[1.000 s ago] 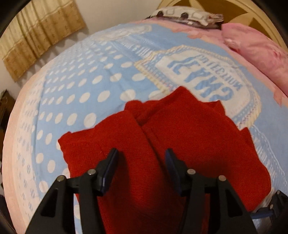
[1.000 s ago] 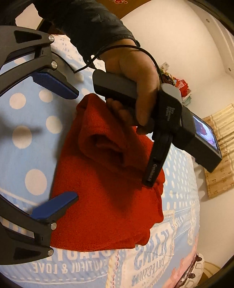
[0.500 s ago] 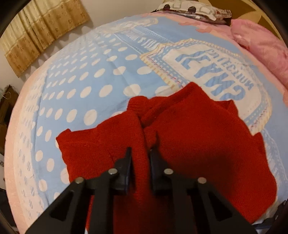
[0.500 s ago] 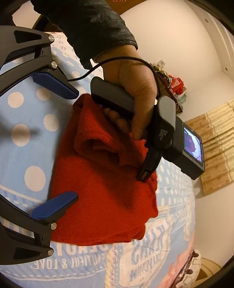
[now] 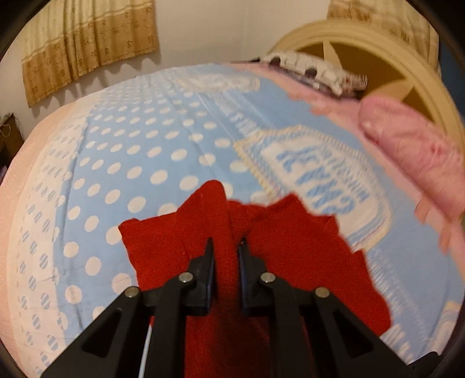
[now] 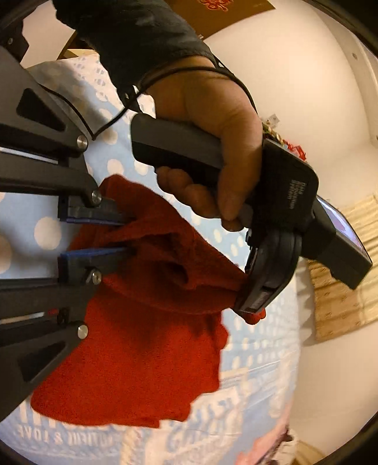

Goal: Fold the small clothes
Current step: 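Lift the folded sweater edge and fold it over with both tools, then release the folded edge and withdraw the left tool from the sweater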

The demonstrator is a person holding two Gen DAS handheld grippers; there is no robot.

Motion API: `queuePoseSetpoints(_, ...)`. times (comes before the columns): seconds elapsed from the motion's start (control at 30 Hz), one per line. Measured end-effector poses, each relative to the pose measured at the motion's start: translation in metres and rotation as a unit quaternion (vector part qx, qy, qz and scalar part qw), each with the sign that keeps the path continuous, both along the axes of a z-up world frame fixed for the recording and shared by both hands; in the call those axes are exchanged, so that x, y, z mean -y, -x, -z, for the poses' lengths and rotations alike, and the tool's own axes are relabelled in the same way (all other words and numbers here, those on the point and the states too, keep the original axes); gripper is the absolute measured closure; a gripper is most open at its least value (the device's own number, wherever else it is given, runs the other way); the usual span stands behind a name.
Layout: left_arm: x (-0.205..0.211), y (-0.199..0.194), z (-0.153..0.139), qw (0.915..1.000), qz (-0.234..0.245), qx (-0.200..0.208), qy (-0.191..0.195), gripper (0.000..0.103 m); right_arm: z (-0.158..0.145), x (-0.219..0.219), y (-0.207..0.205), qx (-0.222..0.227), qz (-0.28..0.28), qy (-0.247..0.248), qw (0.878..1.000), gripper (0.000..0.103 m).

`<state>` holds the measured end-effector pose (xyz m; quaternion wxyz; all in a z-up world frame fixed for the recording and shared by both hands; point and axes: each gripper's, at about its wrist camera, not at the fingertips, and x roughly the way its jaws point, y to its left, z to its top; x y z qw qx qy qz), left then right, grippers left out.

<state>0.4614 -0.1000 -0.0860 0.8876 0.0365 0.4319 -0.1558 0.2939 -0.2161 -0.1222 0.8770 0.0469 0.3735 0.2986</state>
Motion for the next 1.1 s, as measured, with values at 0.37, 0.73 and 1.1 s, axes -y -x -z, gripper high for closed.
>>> queuePoseSetpoints(0.37, 0.083, -0.009, -0.011, 0.9975, 0.063, 0.026, 0.019, 0.089, -0.009, 0.096, 0.007, -0.011, 0.09, -0.007, 0.996, 0.095)
queuePoseSetpoints(0.73, 0.136, -0.001, 0.037, 0.9951, 0.099, 0.005, 0.003, 0.083, 0.039, 0.138, 0.009, -0.089, 0.148, -0.023, 0.985, 0.095)
queuePoseSetpoints(1.1, 0.06, 0.064, -0.029, 0.9874, 0.085, 0.133, -0.002, 0.023, 0.028, 0.145, 0.018, -0.072, 0.167, -0.025, 0.983, 0.044)
